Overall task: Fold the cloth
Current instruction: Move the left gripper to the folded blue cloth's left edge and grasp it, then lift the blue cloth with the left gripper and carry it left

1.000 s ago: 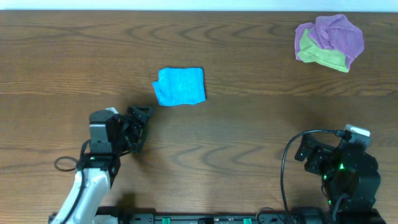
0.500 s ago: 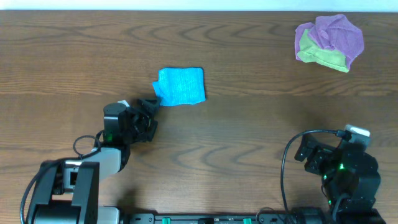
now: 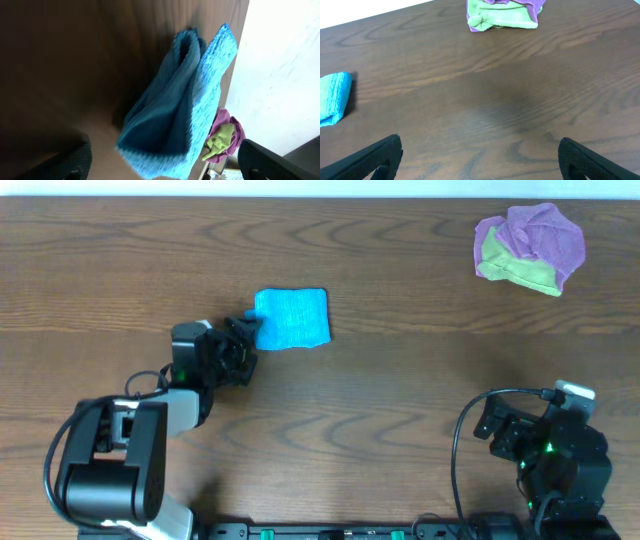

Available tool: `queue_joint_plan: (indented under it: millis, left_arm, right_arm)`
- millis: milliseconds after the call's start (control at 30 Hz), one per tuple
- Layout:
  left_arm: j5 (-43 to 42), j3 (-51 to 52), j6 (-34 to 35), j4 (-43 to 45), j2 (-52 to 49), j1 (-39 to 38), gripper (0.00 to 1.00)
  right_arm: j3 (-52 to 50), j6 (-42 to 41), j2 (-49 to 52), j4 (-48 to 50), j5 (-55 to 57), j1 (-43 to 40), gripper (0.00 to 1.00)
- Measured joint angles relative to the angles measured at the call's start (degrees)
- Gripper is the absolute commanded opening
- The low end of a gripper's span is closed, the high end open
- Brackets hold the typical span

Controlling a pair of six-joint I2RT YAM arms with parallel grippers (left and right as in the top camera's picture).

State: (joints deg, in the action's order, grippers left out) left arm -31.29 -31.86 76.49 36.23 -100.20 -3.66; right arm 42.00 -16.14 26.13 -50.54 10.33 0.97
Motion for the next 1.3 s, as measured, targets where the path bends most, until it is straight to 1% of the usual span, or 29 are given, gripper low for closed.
queue_joint_plan:
  millis: [300, 433, 600, 633, 733, 933, 1033, 1100, 1133, 1167, 1300]
  left_arm:
    - [-0.07, -4.76, 0.00, 0.98, -4.72, -1.97, 0.96]
    - [0.35, -6.36, -0.02, 1.16, -5.95, -3.13, 1.00]
    - [1.97, -7.30, -0.02, 1.29, -7.45, -4.02, 0.73]
    - [2.12, -7.39, 0.02, 1.42, -7.80, -4.07, 0.70]
    - [2.12, -7.63, 0.00, 1.66, -8.70, -4.07, 0.70]
    - [2.10, -8.26, 0.02, 4.09, -10.88, -4.07, 0.54]
    - [2.05, -8.63, 0.02, 5.64, -12.46, -4.07, 0.38]
    - [2.03, -8.76, -0.17, 6.86, -13.77, -4.11, 0.18]
    - [2.14, -8.90, -0.26, 7.39, -14.45, -4.13, 0.10]
    - [2.19, -9.22, -0.94, 7.45, -15.50, -4.24, 0.06]
    - [1.73, -9.94, -0.92, 8.55, -16.81, -4.28, 0.06]
  right_arm:
    - [0.00, 0.02, 0.00, 0.00, -0.02, 0.00, 0.99]
    - [0.00, 0.02, 0.00, 0.00, -0.02, 0.00, 0.99]
    - [0.00, 0.02, 0.00, 0.00, -0.02, 0.00, 0.99]
    - [0.00, 0.02, 0.00, 0.00, -0.02, 0.00, 0.99]
    - [0.00, 0.02, 0.00, 0.00, -0.02, 0.00, 0.99]
    - [0.00, 0.02, 0.00, 0.00, -0.02, 0.00, 0.99]
    - [0.00, 0.02, 0.00, 0.00, -0.02, 0.00, 0.99]
    - [0.00, 0.02, 0.00, 0.00, -0.02, 0.00, 0.99]
    - [0.00, 0.00, 0.00, 0.00, -0.02, 0.00, 0.99]
    - [0.00, 0.02, 0.00, 0.00, -0.02, 0.00, 0.99]
    - [0.00, 0.02, 0.00, 0.00, -0.02, 0.00, 0.99]
